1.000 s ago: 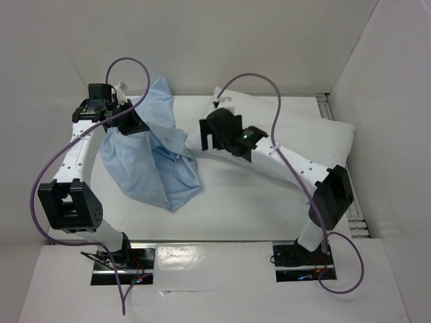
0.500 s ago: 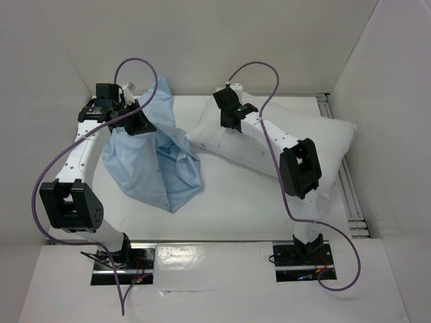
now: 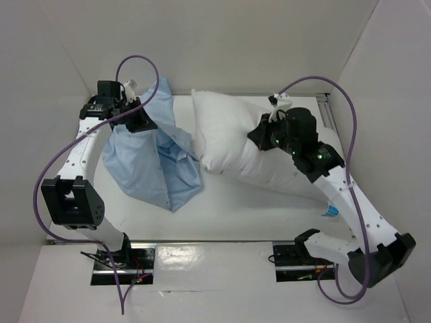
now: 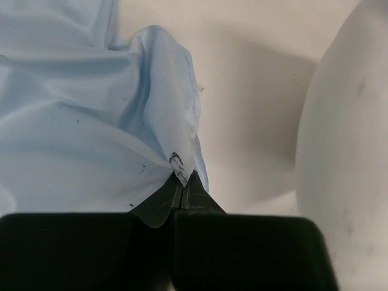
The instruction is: Put the pillow into the pillowcase
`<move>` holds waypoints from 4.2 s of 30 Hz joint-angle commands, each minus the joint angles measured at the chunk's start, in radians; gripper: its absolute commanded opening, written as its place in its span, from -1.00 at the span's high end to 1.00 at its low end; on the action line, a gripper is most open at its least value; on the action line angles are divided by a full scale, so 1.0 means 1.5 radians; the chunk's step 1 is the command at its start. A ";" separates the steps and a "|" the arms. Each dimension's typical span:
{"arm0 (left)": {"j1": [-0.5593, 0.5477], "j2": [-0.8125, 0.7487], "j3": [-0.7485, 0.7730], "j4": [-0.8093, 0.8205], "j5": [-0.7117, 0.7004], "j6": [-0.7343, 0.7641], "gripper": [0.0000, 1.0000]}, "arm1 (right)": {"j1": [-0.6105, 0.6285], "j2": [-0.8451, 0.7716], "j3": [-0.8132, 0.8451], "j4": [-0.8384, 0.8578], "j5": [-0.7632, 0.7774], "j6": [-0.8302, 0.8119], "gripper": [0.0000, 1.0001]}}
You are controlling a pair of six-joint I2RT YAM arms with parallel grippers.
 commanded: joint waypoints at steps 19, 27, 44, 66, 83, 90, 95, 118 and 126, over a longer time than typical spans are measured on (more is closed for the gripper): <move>0.004 0.025 0.060 0.015 0.032 0.015 1.00 | 0.169 0.005 -0.020 -0.023 -0.183 -0.068 1.00; 0.004 -0.064 -0.005 -0.035 0.014 0.055 1.00 | 0.169 0.068 0.026 0.068 -0.090 -0.055 1.00; -0.003 -0.095 -0.017 -0.079 0.094 0.090 1.00 | 0.175 0.191 0.114 0.190 0.181 0.181 1.00; -0.034 -0.213 -0.147 -0.182 0.000 0.102 1.00 | 0.213 0.297 0.193 0.195 0.303 0.262 1.00; -0.047 -0.244 -0.083 -0.195 0.065 0.102 1.00 | 0.181 0.520 0.333 0.156 0.243 0.270 1.00; -0.047 -0.207 0.000 -0.195 0.108 0.102 1.00 | 0.248 0.524 0.305 0.117 0.276 0.254 1.00; -0.047 -0.192 0.040 -0.209 0.137 0.102 1.00 | 0.299 0.414 0.199 0.097 0.294 0.272 1.00; -0.075 -0.131 -0.040 -0.158 -0.208 0.034 -0.30 | 0.394 0.288 -0.002 0.060 0.306 0.322 1.00; -0.107 -0.085 -0.008 -0.142 -0.318 0.019 -0.34 | 0.394 0.275 -0.002 0.054 0.313 0.322 1.00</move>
